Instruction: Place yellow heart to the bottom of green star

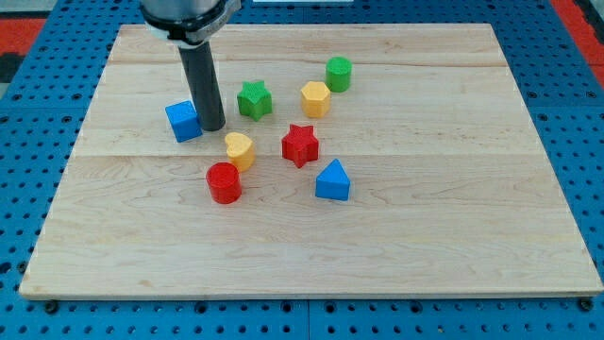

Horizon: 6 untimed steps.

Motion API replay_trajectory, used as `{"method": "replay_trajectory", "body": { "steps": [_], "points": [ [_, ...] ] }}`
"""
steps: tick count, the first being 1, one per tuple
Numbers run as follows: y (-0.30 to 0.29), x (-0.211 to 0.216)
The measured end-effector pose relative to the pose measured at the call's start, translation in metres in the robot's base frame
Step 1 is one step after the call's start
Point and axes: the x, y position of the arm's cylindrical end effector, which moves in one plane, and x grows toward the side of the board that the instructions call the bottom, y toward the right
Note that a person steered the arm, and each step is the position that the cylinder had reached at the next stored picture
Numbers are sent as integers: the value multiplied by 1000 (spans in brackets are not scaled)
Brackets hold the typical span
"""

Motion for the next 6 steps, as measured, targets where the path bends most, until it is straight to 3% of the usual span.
{"method": "replay_trajectory", "body": {
  "steps": [1,4,6],
  "points": [
    [0,3],
    [4,64],
    [34,64]
  ]
}}
